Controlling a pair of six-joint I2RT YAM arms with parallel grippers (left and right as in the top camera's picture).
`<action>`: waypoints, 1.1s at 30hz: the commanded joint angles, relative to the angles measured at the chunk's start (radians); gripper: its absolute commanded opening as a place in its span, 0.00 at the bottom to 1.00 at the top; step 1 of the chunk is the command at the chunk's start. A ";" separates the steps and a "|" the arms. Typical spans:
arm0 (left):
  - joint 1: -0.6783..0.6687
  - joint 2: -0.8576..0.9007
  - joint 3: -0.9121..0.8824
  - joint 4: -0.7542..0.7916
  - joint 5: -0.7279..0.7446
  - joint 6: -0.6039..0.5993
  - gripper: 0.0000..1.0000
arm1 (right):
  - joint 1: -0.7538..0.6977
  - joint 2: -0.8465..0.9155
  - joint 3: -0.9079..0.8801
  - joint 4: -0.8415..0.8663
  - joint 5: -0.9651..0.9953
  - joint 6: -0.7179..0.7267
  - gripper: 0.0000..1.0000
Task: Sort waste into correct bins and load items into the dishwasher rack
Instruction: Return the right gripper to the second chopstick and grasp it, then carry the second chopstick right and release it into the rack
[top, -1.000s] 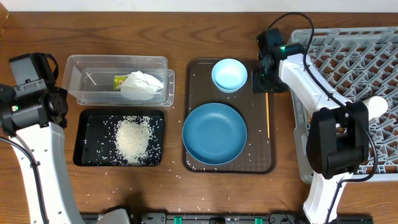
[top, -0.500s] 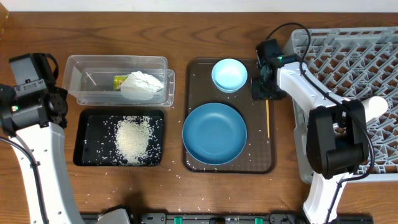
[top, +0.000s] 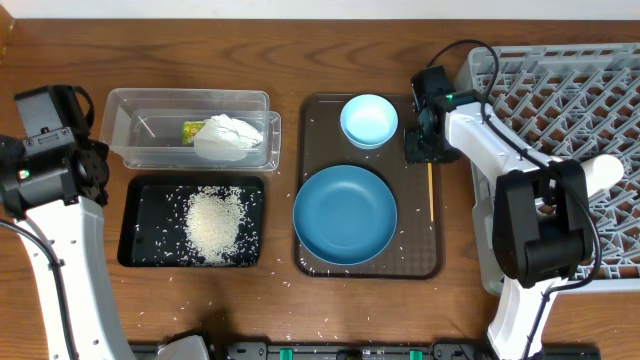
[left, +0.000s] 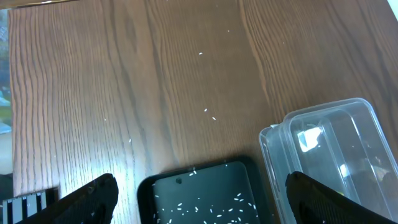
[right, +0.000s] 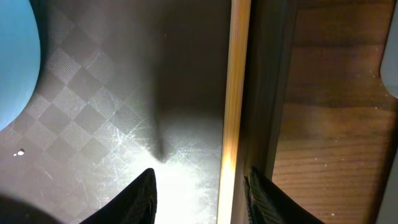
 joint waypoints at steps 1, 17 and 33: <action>0.003 0.001 0.003 -0.003 -0.009 -0.002 0.89 | 0.002 -0.014 -0.028 0.016 0.008 -0.010 0.43; 0.003 0.001 0.003 -0.003 -0.008 -0.002 0.89 | 0.018 -0.015 -0.058 0.031 -0.030 0.014 0.01; 0.003 0.001 0.003 -0.003 -0.009 -0.002 0.89 | -0.196 -0.232 0.256 -0.197 -0.178 -0.139 0.01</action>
